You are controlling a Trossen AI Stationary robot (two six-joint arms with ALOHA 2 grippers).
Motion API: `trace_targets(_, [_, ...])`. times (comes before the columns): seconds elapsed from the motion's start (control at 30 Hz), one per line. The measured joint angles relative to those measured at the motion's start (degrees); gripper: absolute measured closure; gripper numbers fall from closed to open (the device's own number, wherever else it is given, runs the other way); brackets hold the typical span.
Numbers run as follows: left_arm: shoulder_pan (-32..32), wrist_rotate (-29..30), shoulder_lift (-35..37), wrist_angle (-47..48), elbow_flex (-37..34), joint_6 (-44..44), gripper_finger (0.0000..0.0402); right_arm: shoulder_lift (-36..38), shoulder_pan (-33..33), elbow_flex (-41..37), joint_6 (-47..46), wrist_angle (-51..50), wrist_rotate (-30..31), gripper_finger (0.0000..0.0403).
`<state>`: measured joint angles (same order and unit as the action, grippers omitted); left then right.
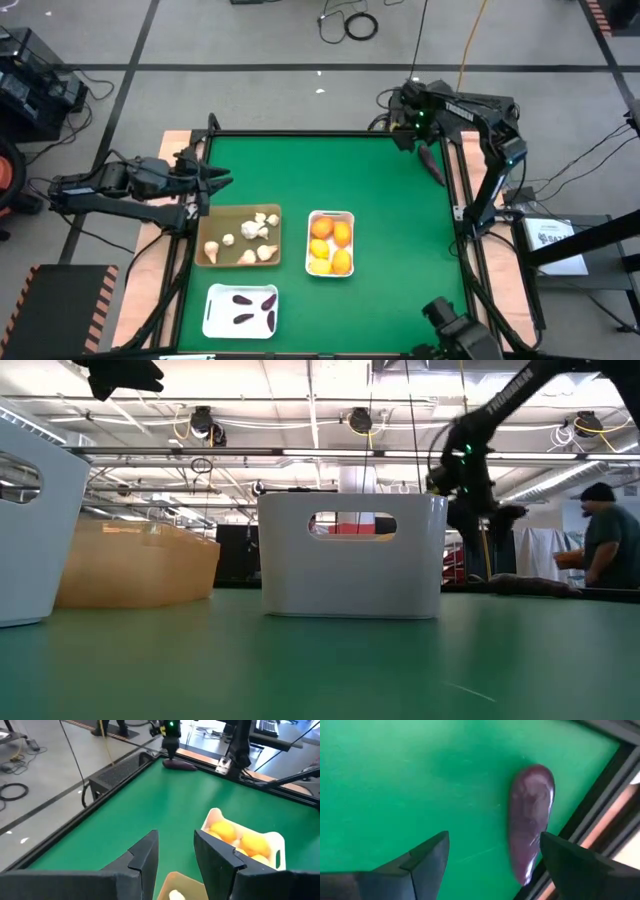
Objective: Sort produce into baskets
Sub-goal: Put the purple eggplant into the bottom white bin
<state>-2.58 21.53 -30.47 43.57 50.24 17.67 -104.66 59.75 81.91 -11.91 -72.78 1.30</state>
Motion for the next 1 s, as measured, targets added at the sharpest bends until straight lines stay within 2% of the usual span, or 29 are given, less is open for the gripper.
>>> trace_targets(0.23, [-0.01, 2.07, -0.06, -0.17, 0.0, 1.17, 0.0269, -0.17, 4.81, -9.74, 3.12, 10.51, 0.26, 0.0113])
trace_targets(0.37, [-0.01, 3.63, -0.04, -0.22, 0.0, 1.54, 0.0269, -0.16, 5.54, -9.73, 1.89, 13.55, 1.84, 0.0128])
trace_targets(0.7, [1.14, 3.85, -0.04, -0.24, 0.0, 1.57, 0.0269, -0.28, 4.75, -11.13, 1.43, 16.71, 0.6, 0.0164])
trace_targets(0.83, [1.35, 3.85, -0.04, -0.24, 0.0, 1.58, 0.0269, -0.3, 3.04, -13.01, 9.09, 14.96, -5.4, 0.0171])
trace_targets(1.0, [1.37, 3.85, -0.04, -0.22, 0.0, 1.55, 0.0269, -0.32, -0.74, -14.89, 12.6, 15.26, -3.11, 0.0172])
